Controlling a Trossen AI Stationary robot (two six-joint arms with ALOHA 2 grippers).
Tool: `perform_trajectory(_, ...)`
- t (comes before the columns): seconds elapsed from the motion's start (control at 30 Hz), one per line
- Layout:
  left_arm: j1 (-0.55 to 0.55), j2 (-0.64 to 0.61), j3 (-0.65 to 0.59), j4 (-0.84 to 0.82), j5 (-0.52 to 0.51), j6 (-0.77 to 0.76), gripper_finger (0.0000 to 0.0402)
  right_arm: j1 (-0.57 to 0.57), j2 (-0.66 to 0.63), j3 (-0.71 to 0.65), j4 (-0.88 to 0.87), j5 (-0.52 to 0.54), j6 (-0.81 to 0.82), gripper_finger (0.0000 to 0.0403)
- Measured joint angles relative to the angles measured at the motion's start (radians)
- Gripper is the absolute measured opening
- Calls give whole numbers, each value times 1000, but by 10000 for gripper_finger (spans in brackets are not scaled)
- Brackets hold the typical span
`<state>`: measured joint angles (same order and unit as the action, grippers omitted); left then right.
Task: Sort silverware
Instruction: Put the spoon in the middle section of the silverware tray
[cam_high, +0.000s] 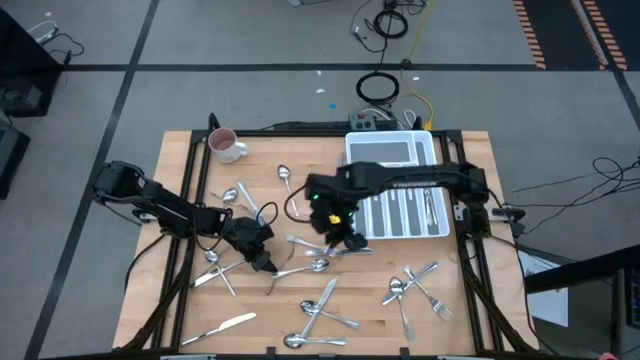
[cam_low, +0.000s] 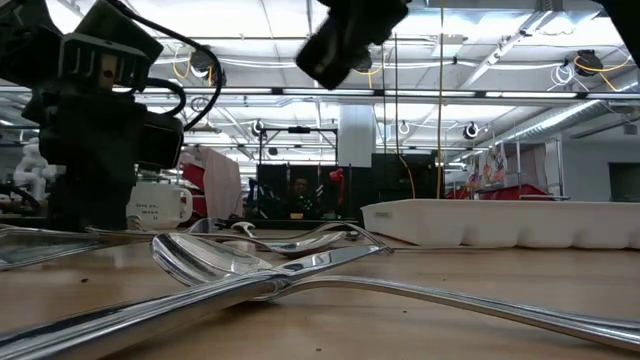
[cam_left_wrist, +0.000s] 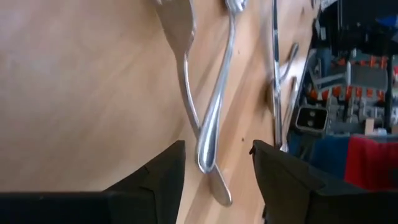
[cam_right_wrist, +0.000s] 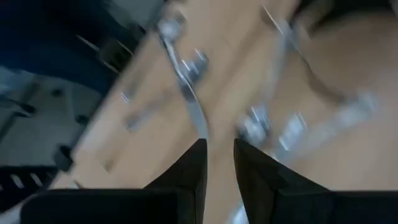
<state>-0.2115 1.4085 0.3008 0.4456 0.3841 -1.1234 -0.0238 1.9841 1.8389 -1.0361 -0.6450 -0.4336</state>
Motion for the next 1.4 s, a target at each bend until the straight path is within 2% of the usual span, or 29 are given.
perform_trajectory(0.07,0,-1,0,-7,20,13,191,7,9,0,51,-24,1,71)
perform_trajectory(0.13,0,-1,1,-36,45,26,191,12,18,0,100,16,2,71)
perform_trajectory(0.3,-1,-2,1,-80,115,85,191,47,44,2,227,249,2,71)
perform_trajectory(0.37,-1,-4,1,-104,133,101,191,72,73,2,269,293,6,71)
perform_trajectory(0.6,-1,-72,2,-224,134,143,191,136,168,2,327,296,115,71)
perform_trajectory(0.83,-1,-154,2,-345,91,119,191,136,255,2,353,304,96,74)
perform_trajectory(0.93,-1,-172,2,-367,77,100,191,147,301,2,345,297,114,94)
perform_trajectory(1.07,-1,-178,2,-378,64,82,191,168,339,1,356,300,132,140)
perform_trajectory(1.2,-1,-179,2,-381,33,94,191,185,351,3,392,381,151,177)
perform_trajectory(1.4,-1,-179,2,-385,12,153,191,176,351,2,459,437,268,185)
